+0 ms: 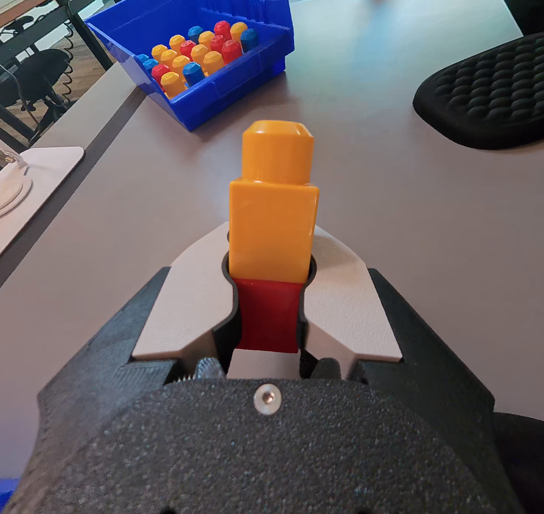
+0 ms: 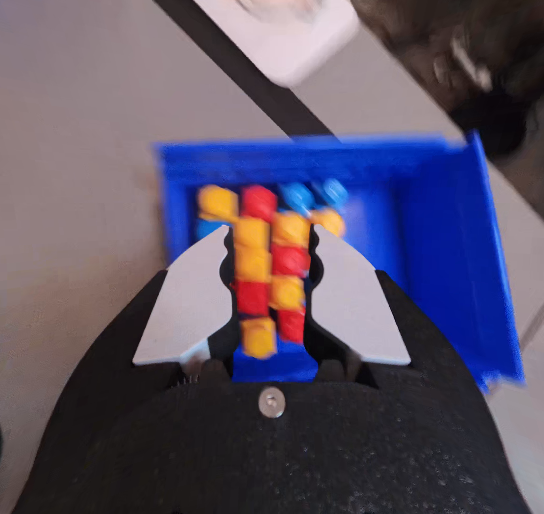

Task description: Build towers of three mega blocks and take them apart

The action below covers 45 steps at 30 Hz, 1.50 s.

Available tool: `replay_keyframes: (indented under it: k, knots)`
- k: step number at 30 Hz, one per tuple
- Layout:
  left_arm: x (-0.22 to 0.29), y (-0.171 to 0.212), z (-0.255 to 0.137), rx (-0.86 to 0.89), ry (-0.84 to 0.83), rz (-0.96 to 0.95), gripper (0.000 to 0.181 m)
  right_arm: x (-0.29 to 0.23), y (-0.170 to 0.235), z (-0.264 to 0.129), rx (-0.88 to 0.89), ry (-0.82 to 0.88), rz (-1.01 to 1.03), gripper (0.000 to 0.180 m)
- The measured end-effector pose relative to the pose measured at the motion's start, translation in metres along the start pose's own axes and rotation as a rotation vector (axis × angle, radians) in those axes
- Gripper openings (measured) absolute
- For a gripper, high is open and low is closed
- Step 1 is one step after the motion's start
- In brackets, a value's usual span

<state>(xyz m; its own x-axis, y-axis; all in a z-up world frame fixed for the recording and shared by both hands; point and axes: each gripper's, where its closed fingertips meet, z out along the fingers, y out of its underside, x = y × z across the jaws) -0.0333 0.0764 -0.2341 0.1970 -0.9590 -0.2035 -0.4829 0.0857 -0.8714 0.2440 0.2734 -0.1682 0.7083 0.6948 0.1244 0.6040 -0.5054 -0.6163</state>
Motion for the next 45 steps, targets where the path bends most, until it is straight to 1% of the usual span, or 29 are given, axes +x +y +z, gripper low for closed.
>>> replay_keyframes:
  k: [2,4,6,9,11,13,14,16,20,21,22,23,24,29,30,31,33,34,35,36,37,39,40,42,43,45]
  knots:
    - [0.001,0.001,0.001,-0.010,0.000,0.002,0.042,-0.078,-0.036,-0.017,0.159,-0.149,-0.164,0.050]
    - [0.003,0.001,0.002,-0.017,0.001,0.002,0.042,-0.164,-0.054,-0.031,0.273,-0.304,-0.308,0.050]
    - [0.006,0.001,0.003,-0.022,0.010,0.001,0.042,-0.241,-0.054,-0.037,0.314,-0.423,-0.423,0.049]
    - [0.012,0.000,0.006,-0.034,0.028,0.003,0.042,-0.317,-0.040,-0.024,0.309,-0.474,-0.566,0.049]
    - [0.016,-0.001,0.007,-0.038,0.038,0.012,0.042,-0.343,-0.036,-0.014,0.313,-0.488,-0.579,0.047]
    - [0.019,-0.001,0.008,-0.041,0.043,0.024,0.042,-0.354,-0.037,-0.005,0.314,-0.480,-0.578,0.044]
    - [0.020,-0.001,0.008,-0.044,0.045,0.027,0.042,-0.356,-0.037,-0.002,0.316,-0.477,-0.582,0.043]
    - [0.022,-0.001,0.009,-0.049,0.048,0.034,0.042,-0.359,-0.040,-0.002,0.341,-0.483,-0.576,0.030]
    - [0.023,-0.003,0.008,-0.019,0.053,0.048,0.042,-0.358,-0.039,-0.002,0.326,-0.475,-0.577,0.029]
    - [0.021,-0.002,0.008,-0.018,0.046,0.056,0.045,-0.357,-0.038,-0.003,0.325,-0.479,-0.573,0.029]
    - [0.019,0.000,0.009,-0.026,0.031,0.064,0.049,-0.355,-0.038,-0.004,0.324,-0.480,-0.564,0.029]
    - [0.017,0.002,0.009,-0.035,0.022,0.065,0.048,-0.352,-0.037,-0.004,0.321,-0.478,-0.555,0.029]
    - [0.017,0.003,0.009,-0.035,0.023,0.062,0.043,-0.349,-0.037,-0.005,0.325,-0.473,-0.545,0.029]
    - [0.021,-0.007,0.008,0.001,0.046,0.069,0.042,-0.343,-0.032,-0.014,0.329,-0.484,-0.533,0.029]
    - [0.020,-0.002,0.009,-0.032,0.043,0.075,0.041,-0.342,-0.034,-0.018,0.335,-0.489,-0.533,0.029]
    - [0.014,0.013,0.010,-0.106,0.018,0.096,0.042,-0.336,-0.040,-0.027,0.364,-0.487,-0.517,0.029]
    - [0.008,0.030,0.010,-0.126,0.011,0.061,0.041,-0.310,-0.062,-0.059,0.467,-0.471,-0.437,0.029]
    - [0.005,0.032,0.010,-0.126,0.015,0.021,0.041,-0.290,-0.071,-0.074,0.503,-0.426,-0.404,0.029]
    - [0.000,0.031,0.010,-0.113,0.008,-0.004,0.041,-0.263,-0.079,-0.086,0.519,-0.334,-0.382,0.029]
    - [-0.002,0.028,0.009,-0.094,0.008,-0.024,0.041,-0.229,-0.085,-0.095,0.514,-0.200,-0.366,0.029]
    - [-0.004,0.024,0.008,-0.078,0.006,-0.040,0.041,-0.192,-0.086,-0.100,0.480,-0.060,-0.350,0.029]
    - [-0.007,0.019,0.007,-0.054,-0.014,-0.047,0.041,-0.108,-0.074,-0.104,0.328,0.212,-0.291,0.029]
    - [-0.008,0.016,0.006,-0.040,-0.024,-0.050,0.041,-0.067,-0.061,-0.103,0.233,0.327,-0.264,0.029]
    - [-0.009,0.012,0.004,-0.013,-0.029,-0.061,0.041,0.003,-0.022,-0.092,-0.001,0.434,-0.161,0.029]
    - [-0.010,0.010,0.003,-0.006,-0.038,-0.062,0.041,0.031,-0.004,-0.084,-0.080,0.462,-0.119,0.029]
    - [-0.013,0.009,0.002,0.002,-0.052,-0.066,0.041,0.062,0.035,-0.059,-0.225,0.408,-0.008,0.029]
